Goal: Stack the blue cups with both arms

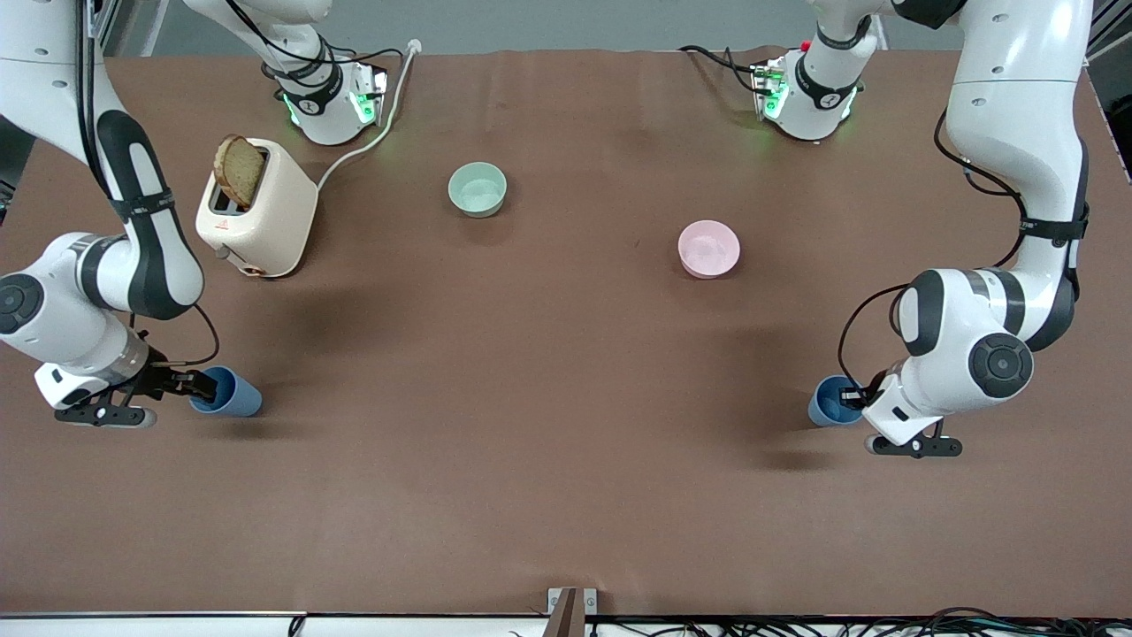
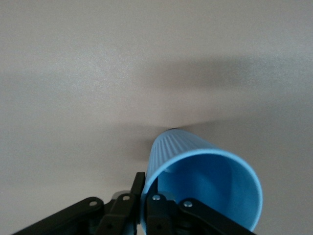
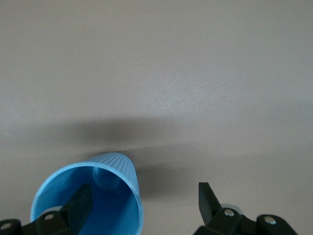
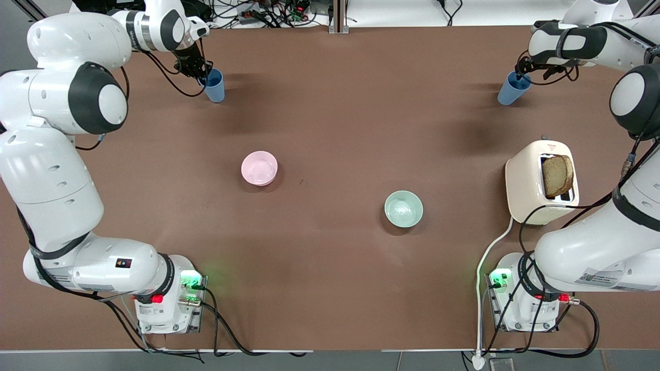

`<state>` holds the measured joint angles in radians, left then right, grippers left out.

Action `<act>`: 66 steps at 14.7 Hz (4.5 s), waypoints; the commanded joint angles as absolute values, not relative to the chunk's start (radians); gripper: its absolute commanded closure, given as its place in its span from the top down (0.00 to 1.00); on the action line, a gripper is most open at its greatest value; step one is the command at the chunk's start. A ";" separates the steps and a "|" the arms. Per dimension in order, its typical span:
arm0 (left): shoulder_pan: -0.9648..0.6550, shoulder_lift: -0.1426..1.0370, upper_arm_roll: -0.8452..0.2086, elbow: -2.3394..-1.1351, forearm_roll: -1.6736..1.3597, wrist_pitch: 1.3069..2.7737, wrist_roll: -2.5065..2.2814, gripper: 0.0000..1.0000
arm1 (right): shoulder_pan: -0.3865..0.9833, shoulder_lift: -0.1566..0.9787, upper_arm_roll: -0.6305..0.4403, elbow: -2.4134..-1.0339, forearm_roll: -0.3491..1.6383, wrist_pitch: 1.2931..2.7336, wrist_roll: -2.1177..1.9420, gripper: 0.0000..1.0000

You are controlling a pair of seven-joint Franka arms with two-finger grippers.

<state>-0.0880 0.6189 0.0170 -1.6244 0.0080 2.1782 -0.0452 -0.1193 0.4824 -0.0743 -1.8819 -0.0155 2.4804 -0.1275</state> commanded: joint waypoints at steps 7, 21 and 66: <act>-0.216 0.520 -0.155 -1.519 0.012 2.003 -0.525 0.00 | -0.123 0.491 -0.066 -1.895 -0.025 2.505 -0.132 0.01; -0.572 0.753 -0.206 -1.394 0.009 2.187 -1.095 0.02 | 0.093 0.382 -0.052 -1.615 -0.021 2.052 0.153 0.01; -0.043 -0.094 -0.104 -1.649 0.006 1.595 -0.041 1.00 | 0.741 0.594 -0.055 -1.463 0.120 2.175 0.773 0.72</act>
<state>-0.0398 -0.0919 -0.1100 -1.6456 0.0022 1.5798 -0.0588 0.7372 0.5944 -0.0539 -1.4727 0.1190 2.1807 0.7736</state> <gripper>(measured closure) 0.000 0.758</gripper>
